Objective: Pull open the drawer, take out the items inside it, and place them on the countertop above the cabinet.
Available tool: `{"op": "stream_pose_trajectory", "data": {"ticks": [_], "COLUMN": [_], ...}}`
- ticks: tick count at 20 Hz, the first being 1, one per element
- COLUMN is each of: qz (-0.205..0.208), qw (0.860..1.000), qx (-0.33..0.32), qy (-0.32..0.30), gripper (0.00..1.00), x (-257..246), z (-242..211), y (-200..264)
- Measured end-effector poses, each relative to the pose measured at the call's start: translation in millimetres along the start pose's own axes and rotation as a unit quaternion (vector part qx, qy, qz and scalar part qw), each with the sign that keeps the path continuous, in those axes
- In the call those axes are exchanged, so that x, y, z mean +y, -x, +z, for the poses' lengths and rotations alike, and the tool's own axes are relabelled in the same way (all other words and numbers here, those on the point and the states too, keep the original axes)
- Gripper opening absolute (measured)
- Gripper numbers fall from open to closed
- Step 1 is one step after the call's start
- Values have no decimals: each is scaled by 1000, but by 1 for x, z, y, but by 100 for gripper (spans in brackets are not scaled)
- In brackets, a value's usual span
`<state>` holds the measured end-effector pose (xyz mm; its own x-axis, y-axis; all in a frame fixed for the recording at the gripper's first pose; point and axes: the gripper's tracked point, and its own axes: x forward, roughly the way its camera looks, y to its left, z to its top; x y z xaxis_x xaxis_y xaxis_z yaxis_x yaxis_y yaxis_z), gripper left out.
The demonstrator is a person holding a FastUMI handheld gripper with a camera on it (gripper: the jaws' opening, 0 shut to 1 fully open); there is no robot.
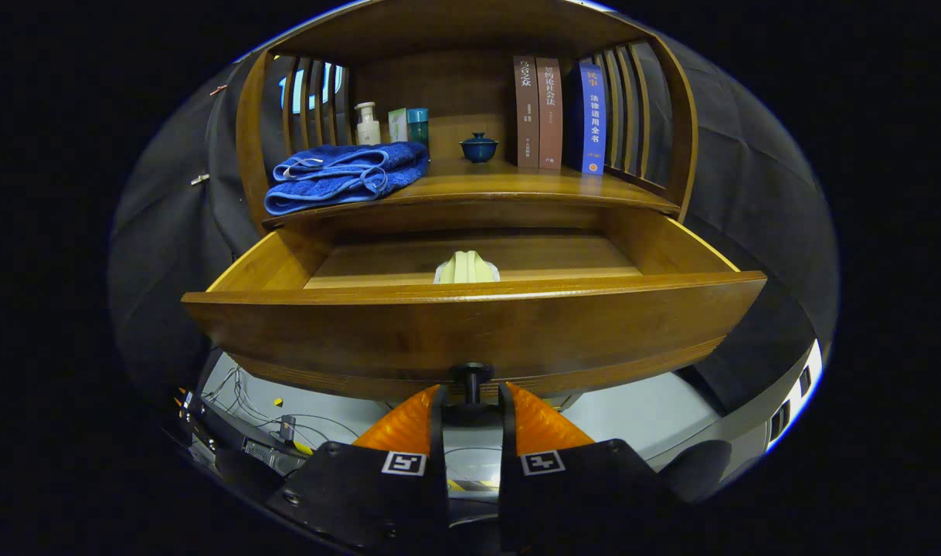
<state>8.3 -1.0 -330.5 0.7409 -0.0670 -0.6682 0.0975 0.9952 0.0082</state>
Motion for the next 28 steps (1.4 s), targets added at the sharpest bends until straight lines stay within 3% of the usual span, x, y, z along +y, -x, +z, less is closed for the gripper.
{"op": "stream_pose_trajectory", "data": {"ticks": [10,14,19,25,28], "qz": [0,-4,7,21,34], "qw": [1000,1000,999,997,995], "qx": [6,8,1,-73,-88], "qy": [-1,8,-39,-35,-19], "gripper": [31,47,94,92,92], "x": [3,2,-1,2,10], "z": [-16,-16,-7,79,125], "y": [11,17,47,88,70]}}
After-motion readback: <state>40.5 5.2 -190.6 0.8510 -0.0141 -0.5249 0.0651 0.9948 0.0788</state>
